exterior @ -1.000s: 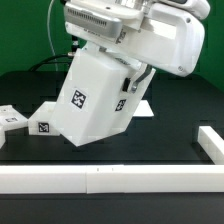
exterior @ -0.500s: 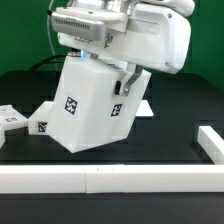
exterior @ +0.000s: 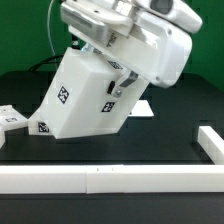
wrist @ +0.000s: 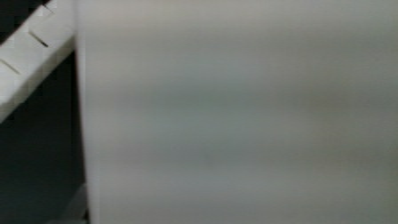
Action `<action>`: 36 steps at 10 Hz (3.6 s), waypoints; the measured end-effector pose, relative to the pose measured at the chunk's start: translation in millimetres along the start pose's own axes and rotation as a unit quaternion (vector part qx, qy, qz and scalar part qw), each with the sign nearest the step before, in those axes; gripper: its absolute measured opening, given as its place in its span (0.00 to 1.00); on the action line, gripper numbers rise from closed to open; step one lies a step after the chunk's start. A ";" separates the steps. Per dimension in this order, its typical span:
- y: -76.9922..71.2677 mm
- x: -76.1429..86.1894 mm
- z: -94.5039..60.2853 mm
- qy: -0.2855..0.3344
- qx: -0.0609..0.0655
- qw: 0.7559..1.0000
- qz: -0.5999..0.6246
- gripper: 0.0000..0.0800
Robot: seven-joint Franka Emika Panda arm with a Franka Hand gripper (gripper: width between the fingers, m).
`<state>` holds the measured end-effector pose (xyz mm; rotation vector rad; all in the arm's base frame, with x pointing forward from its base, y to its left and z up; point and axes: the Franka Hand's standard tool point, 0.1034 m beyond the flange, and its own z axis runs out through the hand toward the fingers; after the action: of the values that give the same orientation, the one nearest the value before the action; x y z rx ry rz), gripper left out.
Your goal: Assemble cabinet
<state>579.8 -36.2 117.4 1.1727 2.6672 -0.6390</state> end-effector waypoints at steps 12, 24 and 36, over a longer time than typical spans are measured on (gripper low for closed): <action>31.6 23.6 3.9 0.040 0.119 0.966 -0.226 0.54; 45.2 36.7 22.6 0.075 0.115 0.910 -0.392 0.54; 53.0 45.2 3.8 0.065 0.128 0.915 -0.378 1.00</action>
Offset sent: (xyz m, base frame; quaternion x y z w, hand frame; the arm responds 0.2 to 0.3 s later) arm 0.0150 0.0114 -0.0060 0.0598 0.0233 -0.2132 0.9749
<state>587.8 24.1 83.1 0.1549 3.1976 -1.0676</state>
